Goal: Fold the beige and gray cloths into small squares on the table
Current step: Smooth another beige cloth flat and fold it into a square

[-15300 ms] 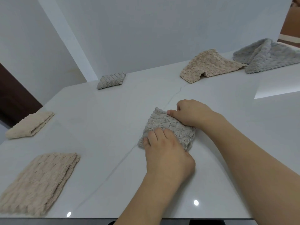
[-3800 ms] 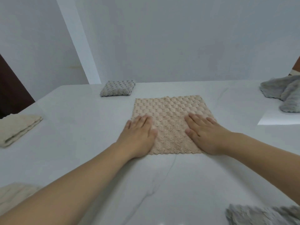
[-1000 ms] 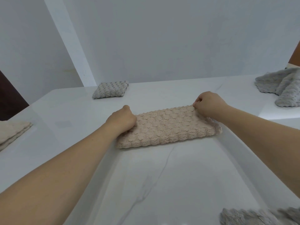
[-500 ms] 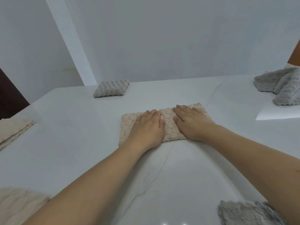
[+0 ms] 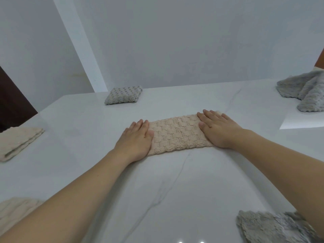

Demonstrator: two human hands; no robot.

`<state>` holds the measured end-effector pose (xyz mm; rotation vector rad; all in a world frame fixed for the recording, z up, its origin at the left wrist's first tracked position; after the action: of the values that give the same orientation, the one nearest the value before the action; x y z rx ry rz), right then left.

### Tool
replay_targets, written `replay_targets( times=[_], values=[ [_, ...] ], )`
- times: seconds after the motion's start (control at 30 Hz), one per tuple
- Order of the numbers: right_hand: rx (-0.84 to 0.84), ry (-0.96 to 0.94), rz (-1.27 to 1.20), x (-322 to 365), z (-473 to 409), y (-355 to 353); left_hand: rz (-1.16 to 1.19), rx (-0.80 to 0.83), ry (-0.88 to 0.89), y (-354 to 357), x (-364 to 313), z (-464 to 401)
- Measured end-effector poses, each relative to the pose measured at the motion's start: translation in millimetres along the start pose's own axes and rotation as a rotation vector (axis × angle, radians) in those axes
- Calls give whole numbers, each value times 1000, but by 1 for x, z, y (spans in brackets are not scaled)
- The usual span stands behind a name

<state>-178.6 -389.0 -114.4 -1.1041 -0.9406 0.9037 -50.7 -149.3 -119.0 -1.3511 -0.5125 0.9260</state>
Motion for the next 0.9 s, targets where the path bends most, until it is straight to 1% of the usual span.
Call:
replay_targets(
  times=[0.1, 0.17, 0.23, 0.27, 0.3, 0.37, 0.47, 0.6, 0.67, 0.73, 0.77, 0.83, 0.9],
  values=[
    [22, 51, 30, -2, 2, -4, -86, 37, -38, -4, 5, 4],
    [-25, 50, 65, 8, 1, -10, -147, 0, -42, -12, -4, 3],
    [-116, -22, 19, 23, -2, -17, -126, -108, 24, -19, -24, -1],
    [-134, -65, -20, 29, -3, -18, -79, -151, 76, -19, -36, -2],
    [-113, -96, -52, 34, -4, -16, -23, -162, 126, -17, -48, -2],
    [-33, -105, -50, 35, -5, -7, 7, -113, 170, -4, -65, -3],
    [-16, -76, 12, 25, -5, 3, -49, -68, 139, 12, -66, -4],
    [4, -25, 27, 2, 0, -1, -55, -21, 112, 5, -37, -3],
    [26, 40, -2, -15, 6, -4, -54, 15, 52, 1, -17, 2],
    [48, 95, 32, -21, 9, -8, -114, 52, -2, -4, -3, 7],
    [35, 111, 56, -18, 8, -10, -159, 55, -12, -9, -2, 6],
    [-52, 85, 37, -1, 5, -16, -186, -10, 5, -18, -14, 1],
    [-126, 21, -75, 20, 1, -17, -99, -98, 74, -21, -39, -3]
  ],
)
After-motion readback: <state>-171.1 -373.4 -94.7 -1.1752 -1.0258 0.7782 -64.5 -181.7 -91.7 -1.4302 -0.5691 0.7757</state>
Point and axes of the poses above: each hand's wrist, its own z-axis away from the middle knuckle, its own y-axis out of the palm, x = y × z, the point moved 1 cm from there along -z, towards the middle knuckle, and after that the axes turned 7 degrees about x, right-handed, at the moved point
